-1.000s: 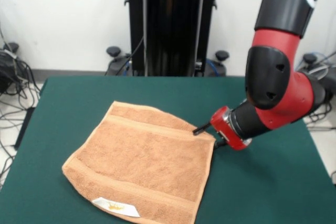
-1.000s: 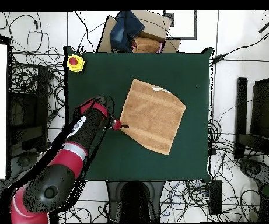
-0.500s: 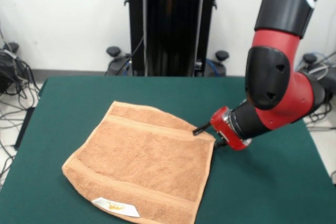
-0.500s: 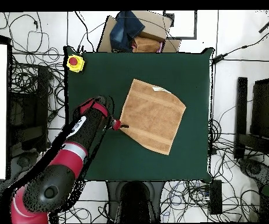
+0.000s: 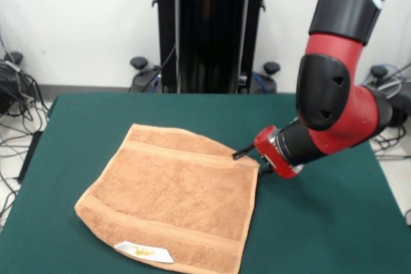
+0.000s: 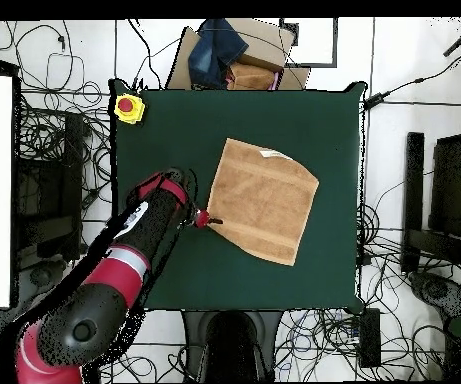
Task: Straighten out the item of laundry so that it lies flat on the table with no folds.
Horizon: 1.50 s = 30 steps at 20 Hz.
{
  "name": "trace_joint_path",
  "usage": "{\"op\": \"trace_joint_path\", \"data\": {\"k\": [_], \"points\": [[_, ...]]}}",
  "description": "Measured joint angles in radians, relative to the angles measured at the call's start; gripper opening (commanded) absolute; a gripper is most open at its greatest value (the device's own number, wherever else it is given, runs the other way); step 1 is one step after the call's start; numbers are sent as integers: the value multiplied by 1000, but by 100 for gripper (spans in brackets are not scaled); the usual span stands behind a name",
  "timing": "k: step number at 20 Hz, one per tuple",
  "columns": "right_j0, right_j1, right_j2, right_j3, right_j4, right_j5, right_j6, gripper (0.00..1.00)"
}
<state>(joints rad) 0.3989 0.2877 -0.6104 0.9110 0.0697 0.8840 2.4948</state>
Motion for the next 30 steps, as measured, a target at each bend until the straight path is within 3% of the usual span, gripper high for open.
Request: {"op": "trace_joint_path", "data": {"k": [12, 30], "points": [[28, -17, 2, 87, 0, -69, 0, 100], [30, -27, 12, 109, 10, -78, 0, 100]]}}
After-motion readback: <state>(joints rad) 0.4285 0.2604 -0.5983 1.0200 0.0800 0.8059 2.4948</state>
